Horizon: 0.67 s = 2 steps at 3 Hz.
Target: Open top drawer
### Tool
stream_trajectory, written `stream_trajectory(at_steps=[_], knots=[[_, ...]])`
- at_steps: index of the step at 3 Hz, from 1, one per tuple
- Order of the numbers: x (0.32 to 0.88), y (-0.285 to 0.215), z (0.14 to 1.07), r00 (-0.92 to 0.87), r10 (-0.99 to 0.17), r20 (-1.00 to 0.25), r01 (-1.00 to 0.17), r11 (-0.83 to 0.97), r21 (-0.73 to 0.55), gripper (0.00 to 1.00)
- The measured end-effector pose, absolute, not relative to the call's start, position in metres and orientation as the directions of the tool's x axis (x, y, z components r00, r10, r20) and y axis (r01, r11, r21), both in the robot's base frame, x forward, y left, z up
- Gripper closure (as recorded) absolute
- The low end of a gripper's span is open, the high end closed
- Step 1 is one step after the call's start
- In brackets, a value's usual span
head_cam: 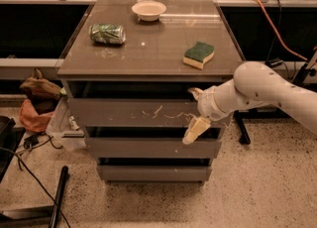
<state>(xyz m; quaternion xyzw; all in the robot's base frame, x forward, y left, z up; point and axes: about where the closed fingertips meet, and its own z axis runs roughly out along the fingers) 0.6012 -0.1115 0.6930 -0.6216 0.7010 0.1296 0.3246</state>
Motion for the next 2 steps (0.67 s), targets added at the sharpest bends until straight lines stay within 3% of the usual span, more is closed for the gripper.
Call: stream_trajectory(at_steps=[2], knots=[[0.633, -0.092, 0.670, 0.007, -0.767, -0.641, -0.964, 0.166, -0.209, 0.00]])
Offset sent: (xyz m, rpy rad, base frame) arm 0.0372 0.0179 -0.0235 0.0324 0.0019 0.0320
